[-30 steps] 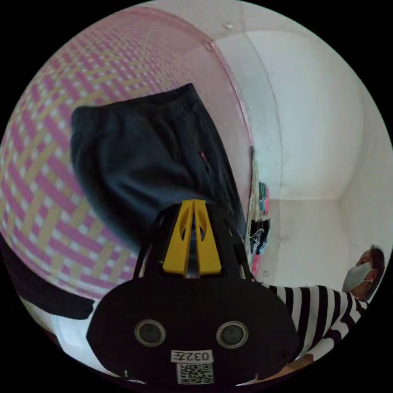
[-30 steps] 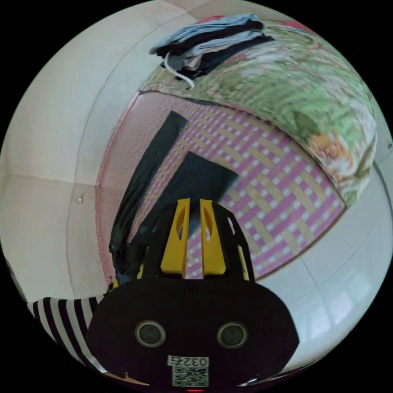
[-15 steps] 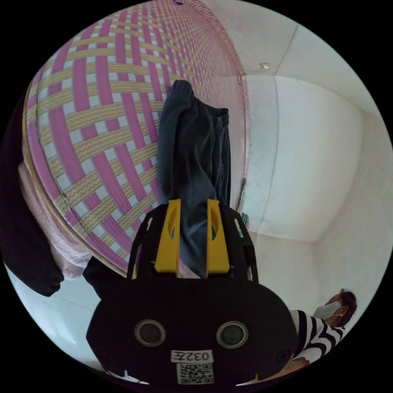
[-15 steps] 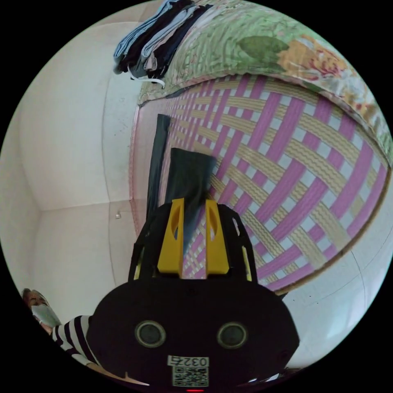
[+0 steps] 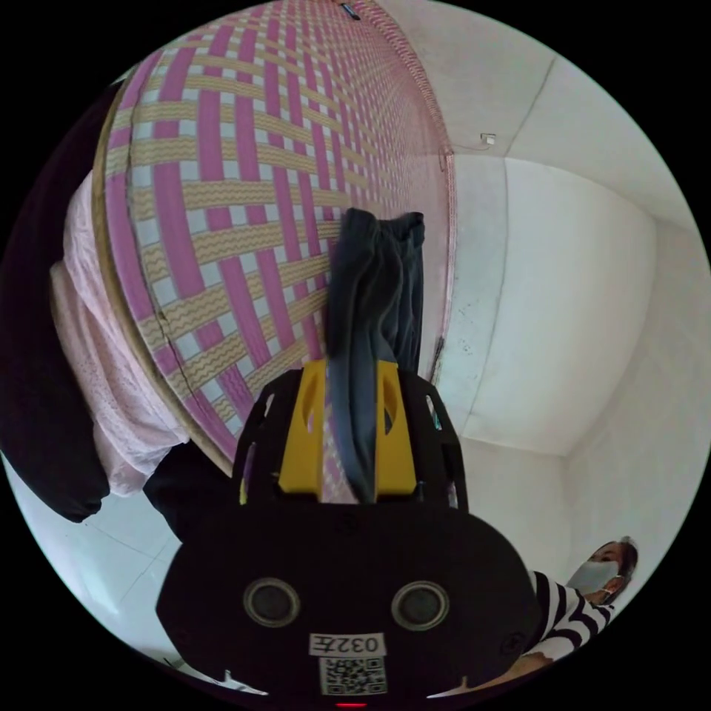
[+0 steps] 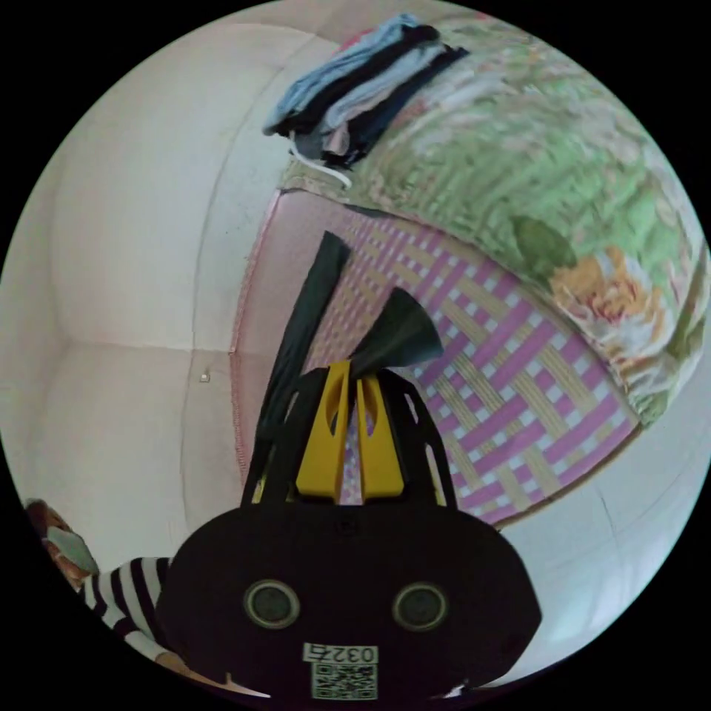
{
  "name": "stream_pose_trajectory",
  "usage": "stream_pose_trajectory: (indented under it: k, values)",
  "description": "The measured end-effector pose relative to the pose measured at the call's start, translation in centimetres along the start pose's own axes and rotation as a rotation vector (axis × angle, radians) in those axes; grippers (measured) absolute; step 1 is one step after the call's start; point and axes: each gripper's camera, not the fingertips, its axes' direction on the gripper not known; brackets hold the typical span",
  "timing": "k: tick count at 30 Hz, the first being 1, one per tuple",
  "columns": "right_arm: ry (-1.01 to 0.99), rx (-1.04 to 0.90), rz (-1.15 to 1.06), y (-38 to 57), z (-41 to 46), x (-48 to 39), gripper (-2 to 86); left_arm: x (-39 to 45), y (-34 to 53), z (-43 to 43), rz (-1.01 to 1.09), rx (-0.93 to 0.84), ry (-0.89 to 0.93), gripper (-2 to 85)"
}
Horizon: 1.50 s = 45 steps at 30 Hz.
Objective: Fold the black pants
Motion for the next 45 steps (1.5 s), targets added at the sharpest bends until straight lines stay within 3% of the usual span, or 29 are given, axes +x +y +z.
stream_pose_trajectory:
  k: [8, 13, 19, 24, 31, 34, 39, 45]
  values:
    - [-0.072, 0.024, 0.127, 1.6, 0.4, 2.9, 6.8, -1.7, -2.2, 0.4, -0.022, 0.053, 0.084, 8.9]
    - [-0.016, -0.019, 0.129, 1.7, 1.7, 2.4, 7.0, -1.2, -4.7, 0.3, -0.003, 0.080, -0.017, 8.4]
    - [0.006, -0.056, 0.096, 2.2, 3.3, 0.6, 0.4, -1.4, -6.6, 2.2, 0.003, 0.004, -0.007, 2.7]
    - [-0.074, 0.023, -0.056, 1.4, 1.6, -5.1, -0.9, 3.8, -8.1, 0.6, 0.177, 0.003, 0.261, -1.2]
    - [-0.192, 0.100, -0.236, 2.4, -1.8, -11.4, -1.0, 9.7, -6.6, -6.9, 0.403, 0.042, 0.400, -1.4]
    - [-0.177, 0.035, -0.197, 3.0, -1.3, -10.2, -1.0, 6.5, -5.6, -9.6, 0.331, 0.031, 0.358, -1.4]
    - [-0.173, -0.053, -0.031, 4.5, 1.0, -6.1, -1.0, -1.4, -3.4, -11.3, 0.031, 0.003, 0.208, -1.3]
    - [-0.188, -0.068, -0.017, 3.6, 0.7, -8.1, -1.0, 0.6, -3.1, -11.7, 0.022, 0.008, 0.366, -1.4]
